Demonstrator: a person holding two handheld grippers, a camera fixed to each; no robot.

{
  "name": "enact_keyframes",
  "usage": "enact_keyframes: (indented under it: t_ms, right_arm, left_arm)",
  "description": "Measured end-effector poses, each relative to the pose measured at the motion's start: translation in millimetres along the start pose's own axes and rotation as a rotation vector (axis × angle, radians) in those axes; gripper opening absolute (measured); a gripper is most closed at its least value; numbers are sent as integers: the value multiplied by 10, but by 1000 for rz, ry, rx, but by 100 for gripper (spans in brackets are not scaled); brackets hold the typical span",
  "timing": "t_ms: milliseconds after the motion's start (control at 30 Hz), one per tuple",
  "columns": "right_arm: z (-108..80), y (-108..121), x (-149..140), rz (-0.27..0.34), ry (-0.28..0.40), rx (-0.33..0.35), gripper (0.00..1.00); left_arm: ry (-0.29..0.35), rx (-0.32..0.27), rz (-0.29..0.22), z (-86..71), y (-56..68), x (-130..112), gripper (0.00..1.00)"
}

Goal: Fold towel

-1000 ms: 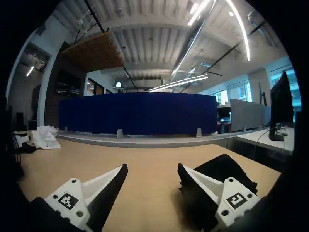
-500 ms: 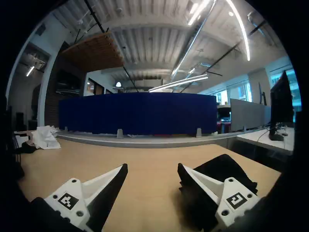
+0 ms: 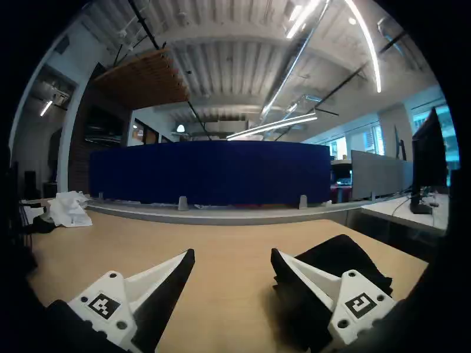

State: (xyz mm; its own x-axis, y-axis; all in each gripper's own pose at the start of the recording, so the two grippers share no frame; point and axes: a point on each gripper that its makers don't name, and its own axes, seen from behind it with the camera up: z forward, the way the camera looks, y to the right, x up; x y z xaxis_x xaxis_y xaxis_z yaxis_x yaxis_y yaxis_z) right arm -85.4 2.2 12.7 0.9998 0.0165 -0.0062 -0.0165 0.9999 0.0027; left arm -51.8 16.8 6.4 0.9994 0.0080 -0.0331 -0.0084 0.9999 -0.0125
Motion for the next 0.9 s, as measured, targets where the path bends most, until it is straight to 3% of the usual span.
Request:
enact_keyframes:
  t_ms: [900]
  right_arm:
    - [-70, -15, 32, 1, 0, 1, 100]
  left_arm:
    - [0, 0, -2, 2, -7, 4, 94]
